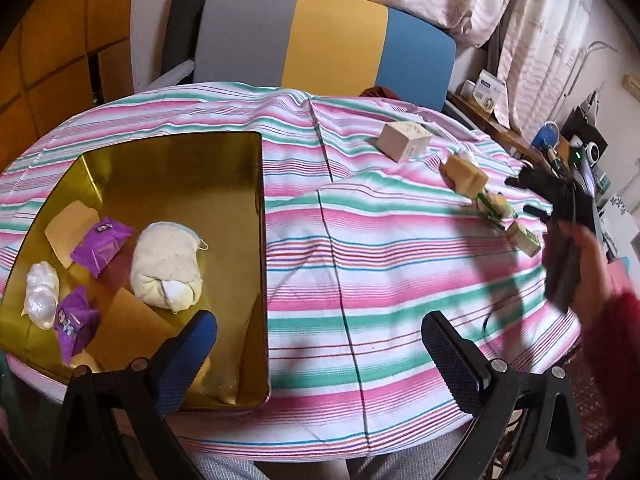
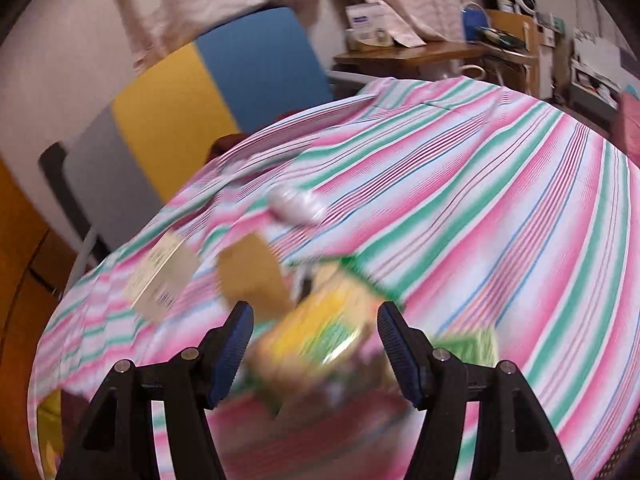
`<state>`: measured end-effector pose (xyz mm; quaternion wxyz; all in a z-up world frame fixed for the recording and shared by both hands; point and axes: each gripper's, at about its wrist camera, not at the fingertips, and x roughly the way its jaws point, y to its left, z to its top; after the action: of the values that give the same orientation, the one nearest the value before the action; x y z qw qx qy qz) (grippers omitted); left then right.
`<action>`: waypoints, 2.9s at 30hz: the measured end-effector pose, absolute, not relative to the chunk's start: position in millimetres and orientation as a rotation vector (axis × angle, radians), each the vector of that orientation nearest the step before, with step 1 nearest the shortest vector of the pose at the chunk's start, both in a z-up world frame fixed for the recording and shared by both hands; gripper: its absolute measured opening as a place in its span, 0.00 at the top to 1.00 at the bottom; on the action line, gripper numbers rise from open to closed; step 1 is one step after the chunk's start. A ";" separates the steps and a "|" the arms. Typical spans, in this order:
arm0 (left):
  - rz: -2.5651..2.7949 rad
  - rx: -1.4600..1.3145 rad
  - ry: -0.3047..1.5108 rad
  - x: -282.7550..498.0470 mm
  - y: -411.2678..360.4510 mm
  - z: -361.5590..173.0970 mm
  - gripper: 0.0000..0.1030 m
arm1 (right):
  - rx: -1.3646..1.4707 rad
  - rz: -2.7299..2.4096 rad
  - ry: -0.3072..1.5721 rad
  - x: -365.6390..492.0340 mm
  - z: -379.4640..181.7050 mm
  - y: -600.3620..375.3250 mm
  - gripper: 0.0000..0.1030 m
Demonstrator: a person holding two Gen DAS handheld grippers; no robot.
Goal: Organize objects
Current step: 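Reach the right gripper to the pile and grasp the WEIDAN cracker packet, then grasp the dark-striped cracker packet with the left gripper while the right holds WEIDAN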
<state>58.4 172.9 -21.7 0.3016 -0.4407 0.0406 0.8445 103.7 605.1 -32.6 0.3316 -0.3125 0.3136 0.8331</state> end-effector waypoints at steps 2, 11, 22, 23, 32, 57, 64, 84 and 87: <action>2.235 -1.168 0.130 60.5 176.3 -21.6 0.00 | -0.846 2.165 0.864 93.7 -36.9 627.6 0.37; 2.216 -1.179 0.156 61.4 183.7 -24.2 0.00 | -1.012 2.240 0.978 67.5 -62.2 634.2 0.38; 2.203 -1.187 0.144 63.4 187.9 -25.4 0.00 | -1.175 2.504 1.075 75.8 -66.2 515.1 0.38; 2.206 -1.177 0.148 64.3 187.9 -24.1 0.00 | -1.145 2.541 1.018 78.8 -61.3 508.1 0.38; 2.207 -1.162 0.147 66.1 189.9 -21.4 0.00 | -1.040 2.488 0.552 112.0 -38.0 530.9 0.37; 2.154 -1.035 0.381 51.9 283.1 -9.7 0.00 | -0.977 2.384 0.479 134.8 -81.4 534.6 0.54; 2.062 -0.906 0.509 43.5 355.2 -18.7 0.00 | -0.854 2.260 0.580 153.0 -83.9 554.0 0.53; 1.732 -0.803 0.711 -3.5 495.8 -83.1 0.39 | -0.771 2.243 0.621 158.1 -90.3 560.3 0.53; 1.766 -0.848 0.619 -6.2 482.8 -85.2 0.42 | -0.772 2.244 0.621 157.6 -90.4 560.9 0.53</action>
<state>-6.2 482.8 -85.2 0.5170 -0.3534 0.2580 0.7357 157.6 560.9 -90.4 0.3376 -0.2962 0.2383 0.8611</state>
